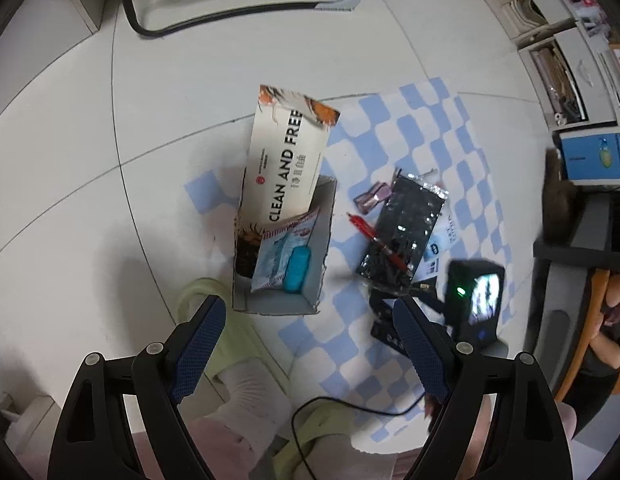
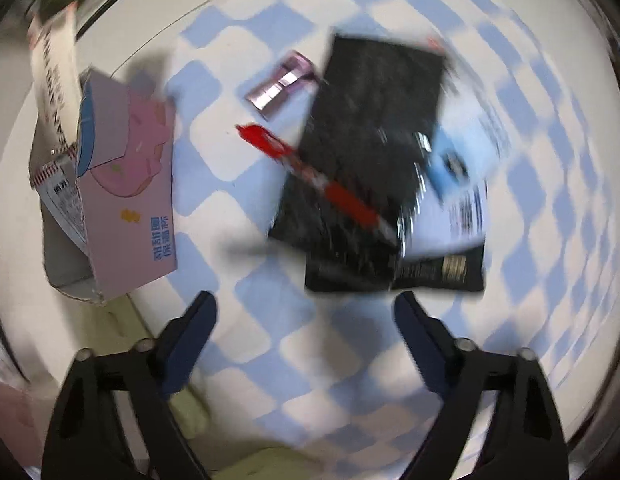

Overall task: Organize objects
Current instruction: 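Reach the right gripper to the red pen and grasp it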

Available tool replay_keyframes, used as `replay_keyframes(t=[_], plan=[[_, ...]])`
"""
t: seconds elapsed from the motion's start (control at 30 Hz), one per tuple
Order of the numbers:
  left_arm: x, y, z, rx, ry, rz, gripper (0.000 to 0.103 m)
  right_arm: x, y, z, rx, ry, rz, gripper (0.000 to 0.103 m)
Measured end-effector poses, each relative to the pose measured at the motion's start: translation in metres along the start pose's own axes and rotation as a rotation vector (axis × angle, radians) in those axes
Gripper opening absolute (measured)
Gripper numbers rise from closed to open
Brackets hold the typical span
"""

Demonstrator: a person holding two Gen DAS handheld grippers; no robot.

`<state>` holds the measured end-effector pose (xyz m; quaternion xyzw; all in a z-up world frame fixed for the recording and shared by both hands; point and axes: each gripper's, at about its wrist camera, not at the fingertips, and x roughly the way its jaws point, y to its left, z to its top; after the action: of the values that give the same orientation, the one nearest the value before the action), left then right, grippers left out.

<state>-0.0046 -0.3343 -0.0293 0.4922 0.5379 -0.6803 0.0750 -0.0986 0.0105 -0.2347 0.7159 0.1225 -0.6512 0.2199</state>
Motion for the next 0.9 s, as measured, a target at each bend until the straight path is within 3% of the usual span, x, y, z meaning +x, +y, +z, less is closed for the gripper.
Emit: replay_keyframes(t=[0.2,0.33,0.43,0.5,0.57,0.6,0.63,0.67,0.9], plan=[[-0.012,0.001,-0.001,0.016,-0.048,0.007,0.085,0.018,0.012,0.041,-0.137,0.033,-0.122,0.071],[-0.016,0.009,-0.001,0.002,-0.073,0.047,0.085,0.038,0.013,0.059,-0.152,0.072,-0.139,0.071],[-0.019,0.017,-0.001,-0.065,-0.072,-0.004,0.085,0.057,0.01,0.062,-0.126,0.141,-0.117,0.07],[-0.02,0.02,0.001,-0.084,-0.067,-0.043,0.085,0.062,0.008,0.06,-0.116,0.156,-0.133,0.062],[-0.02,0.019,0.001,-0.076,-0.066,-0.036,0.085,0.061,0.004,0.058,-0.103,0.153,-0.182,0.036],[-0.019,0.019,0.001,-0.07,-0.067,-0.022,0.085,0.058,0.001,0.057,-0.083,0.154,-0.171,0.025],[-0.019,0.02,0.001,-0.067,-0.065,-0.012,0.085,0.056,-0.004,0.056,-0.051,0.162,-0.131,0.021],[-0.017,0.02,0.0,-0.067,-0.059,-0.005,0.085,0.05,-0.011,0.054,-0.005,0.164,-0.05,0.018],[-0.006,0.014,-0.004,-0.009,0.014,-0.004,0.085,0.013,-0.032,0.018,0.088,0.071,0.084,0.012]])
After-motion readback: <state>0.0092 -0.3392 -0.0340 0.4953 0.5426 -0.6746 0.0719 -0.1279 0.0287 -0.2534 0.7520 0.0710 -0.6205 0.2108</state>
